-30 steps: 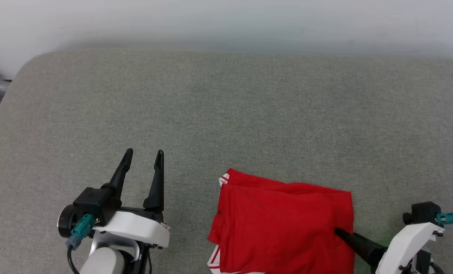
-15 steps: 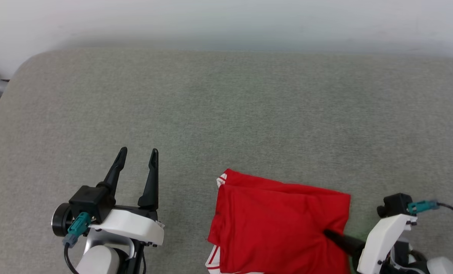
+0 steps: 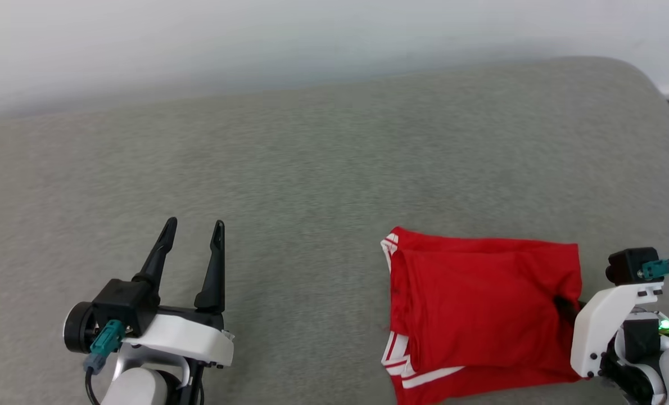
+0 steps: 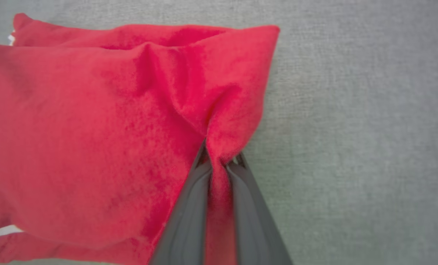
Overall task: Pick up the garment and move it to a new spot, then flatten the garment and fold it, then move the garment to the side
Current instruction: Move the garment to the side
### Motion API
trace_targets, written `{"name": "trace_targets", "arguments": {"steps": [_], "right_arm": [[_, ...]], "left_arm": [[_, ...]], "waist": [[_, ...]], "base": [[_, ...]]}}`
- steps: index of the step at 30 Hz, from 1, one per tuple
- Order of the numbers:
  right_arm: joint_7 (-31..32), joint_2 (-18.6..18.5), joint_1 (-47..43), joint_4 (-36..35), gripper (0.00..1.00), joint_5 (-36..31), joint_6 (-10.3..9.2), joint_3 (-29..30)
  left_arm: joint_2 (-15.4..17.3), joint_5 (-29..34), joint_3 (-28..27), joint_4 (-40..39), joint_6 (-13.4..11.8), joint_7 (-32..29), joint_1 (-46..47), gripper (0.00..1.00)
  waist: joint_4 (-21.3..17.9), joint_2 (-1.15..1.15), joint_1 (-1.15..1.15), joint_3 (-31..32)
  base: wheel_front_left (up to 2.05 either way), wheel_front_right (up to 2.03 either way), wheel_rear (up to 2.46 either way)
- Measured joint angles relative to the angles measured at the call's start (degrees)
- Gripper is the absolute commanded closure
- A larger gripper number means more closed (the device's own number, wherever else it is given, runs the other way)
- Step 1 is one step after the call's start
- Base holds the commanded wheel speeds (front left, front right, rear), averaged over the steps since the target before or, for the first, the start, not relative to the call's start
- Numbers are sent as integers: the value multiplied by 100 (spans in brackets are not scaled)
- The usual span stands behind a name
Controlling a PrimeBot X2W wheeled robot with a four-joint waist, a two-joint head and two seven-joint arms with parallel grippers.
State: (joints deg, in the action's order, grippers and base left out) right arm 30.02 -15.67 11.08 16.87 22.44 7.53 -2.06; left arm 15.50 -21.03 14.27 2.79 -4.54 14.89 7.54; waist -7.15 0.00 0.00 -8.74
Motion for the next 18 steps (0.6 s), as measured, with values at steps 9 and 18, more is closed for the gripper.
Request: {"name": "trace_targets", "arguments": {"steps": [9,18], "right_arm": [[-237,227,469,200,100,-443,0,369],[-1322,342,1692,1049,100,-1024,0,1300]], "left_arm": [[104,113,63,-296,-3,-126,222,0],[344,330,194,-778,54,-522,797,0]], "waist": [[-979,0,0,-292],[-1593,0,1,-1140]], "base": [[0,0,0],[0,0,0]]}}
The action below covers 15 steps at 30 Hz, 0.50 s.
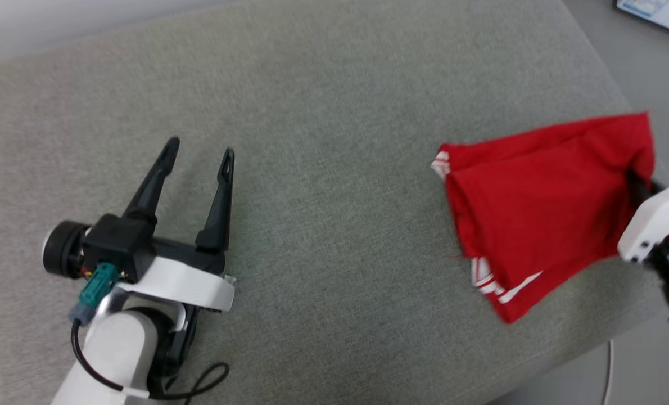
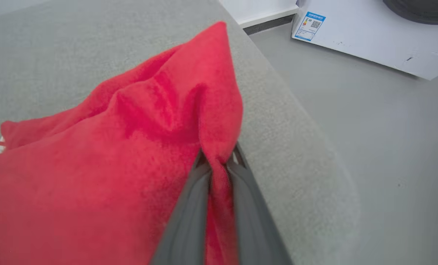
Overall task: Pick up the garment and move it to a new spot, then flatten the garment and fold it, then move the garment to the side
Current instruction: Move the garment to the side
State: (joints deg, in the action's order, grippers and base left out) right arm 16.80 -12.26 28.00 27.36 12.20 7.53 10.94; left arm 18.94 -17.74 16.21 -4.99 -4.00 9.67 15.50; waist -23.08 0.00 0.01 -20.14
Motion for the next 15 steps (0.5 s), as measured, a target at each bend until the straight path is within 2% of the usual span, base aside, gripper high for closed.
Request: {"name": "trace_targets", "arguments": {"steps": [7,15], "right_arm": [[-575,-226,1044,648,100,-201,0,746],[-870,-660,1585,1406,100,-673,0,1549]], "left_arm": [[136,182,131,-324,132,-250,622,0],[222,301,229,-570,244,-348,1087,0]], "waist": [[-68,0,1,-805],[159,0,1,-1518]], "base": [[0,0,0],[0,0,0]]}}
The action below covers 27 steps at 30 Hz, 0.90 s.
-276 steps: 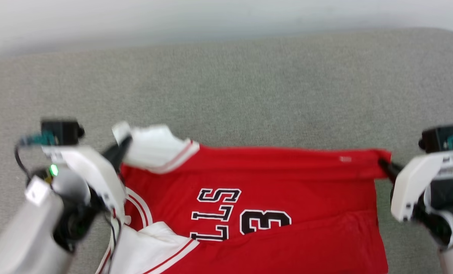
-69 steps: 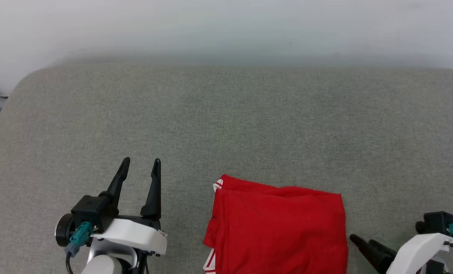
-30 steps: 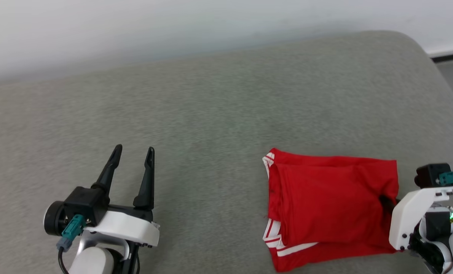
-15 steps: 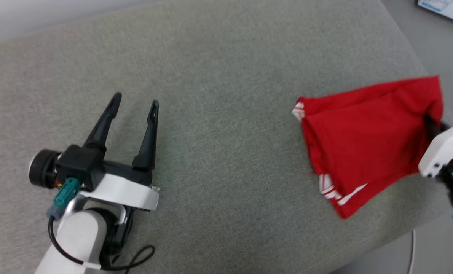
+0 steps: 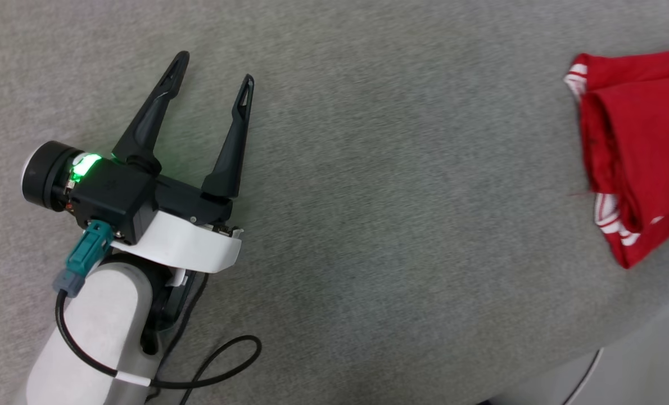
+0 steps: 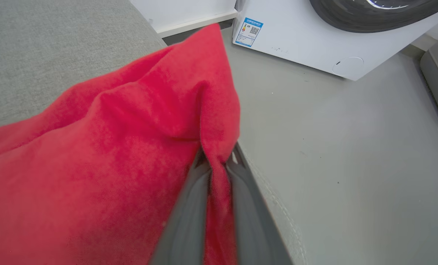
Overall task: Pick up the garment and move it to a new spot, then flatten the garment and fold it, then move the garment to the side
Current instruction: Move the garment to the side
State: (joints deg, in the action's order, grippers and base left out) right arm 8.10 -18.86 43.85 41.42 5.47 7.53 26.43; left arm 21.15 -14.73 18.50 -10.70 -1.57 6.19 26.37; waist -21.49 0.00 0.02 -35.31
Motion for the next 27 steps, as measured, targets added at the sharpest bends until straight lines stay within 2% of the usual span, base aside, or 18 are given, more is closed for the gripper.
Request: {"name": "trace_targets", "arguments": {"steps": [2,3,4,5,10,16,21,27], "right_arm": [[-124,-19,55,181,100,-163,0,165],[-226,-18,77,252,78,-224,-1,230],[-332,-15,87,320,42,-327,0,275],[-383,7,114,406,0,-372,-1,350],[-1059,30,157,525,0,-700,0,568],[-1715,0,-190,450,0,-1002,0,623],[-2075,27,-641,201,0,-953,0,294],[-2232,287,-1456,-369,0,-648,-1,-290]], "left_arm": [[5,5,13,-19,4,1,31,0],[5,5,25,-20,5,2,42,0],[3,5,31,-18,5,8,48,0],[1,4,41,-7,4,23,50,0],[-44,-23,66,186,-32,193,-29,0],[-214,-177,93,528,-105,456,-294,0],[-442,-371,109,884,-187,637,-616,0],[-642,-538,65,1241,-291,775,-1102,0]], "waist": [[90,0,0,-88],[131,0,0,-117],[170,0,0,-138],[204,0,-1,-147],[306,0,-1,61],[447,0,-1,552],[635,0,-2,1091],[929,0,-3,1780]], "base": [[0,0,0],[0,0,0],[0,0,0],[0,0,0],[0,0,0],[0,0,0],[0,0,0],[0,0,0]]}}
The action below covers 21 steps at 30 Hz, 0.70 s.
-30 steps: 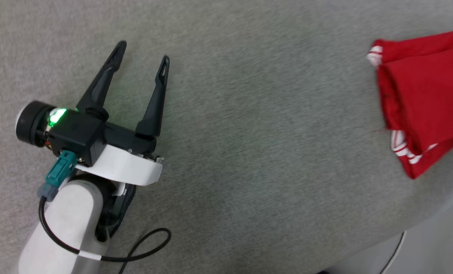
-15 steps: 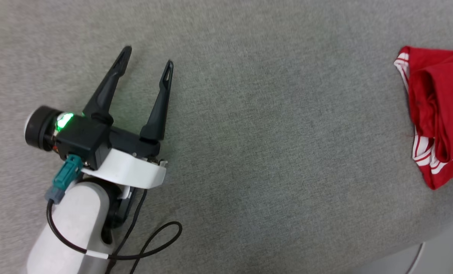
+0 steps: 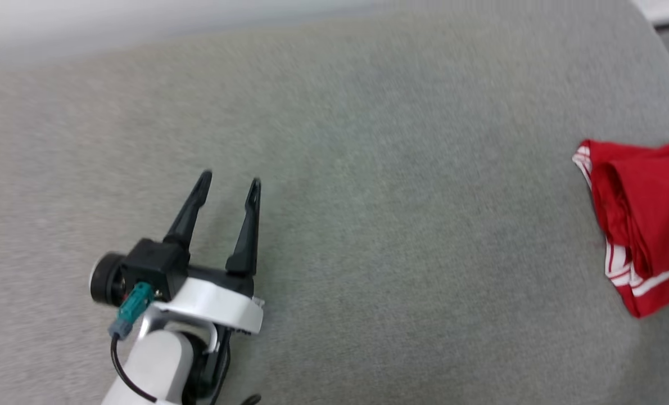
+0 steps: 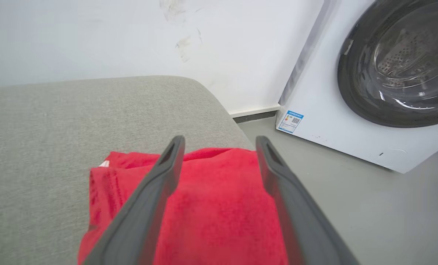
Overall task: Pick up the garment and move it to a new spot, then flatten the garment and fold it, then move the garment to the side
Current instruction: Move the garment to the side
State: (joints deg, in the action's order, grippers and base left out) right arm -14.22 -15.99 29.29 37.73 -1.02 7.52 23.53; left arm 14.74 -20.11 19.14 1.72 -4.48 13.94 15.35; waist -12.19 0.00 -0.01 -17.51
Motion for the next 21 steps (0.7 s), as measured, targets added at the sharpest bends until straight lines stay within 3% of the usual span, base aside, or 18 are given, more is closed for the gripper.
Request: {"name": "trace_targets", "arguments": {"steps": [11,21], "right_arm": [[21,602,-1357,-1378,0,524,1,-906],[435,999,-2340,-2698,0,689,0,-1522]], "left_arm": [[-98,-157,-196,400,-105,89,-709,0],[-113,-99,-478,474,-157,98,-1053,0]], "waist": [[709,0,-1,971],[1023,0,0,1491]], "base": [[0,0,0],[0,0,0]]}}
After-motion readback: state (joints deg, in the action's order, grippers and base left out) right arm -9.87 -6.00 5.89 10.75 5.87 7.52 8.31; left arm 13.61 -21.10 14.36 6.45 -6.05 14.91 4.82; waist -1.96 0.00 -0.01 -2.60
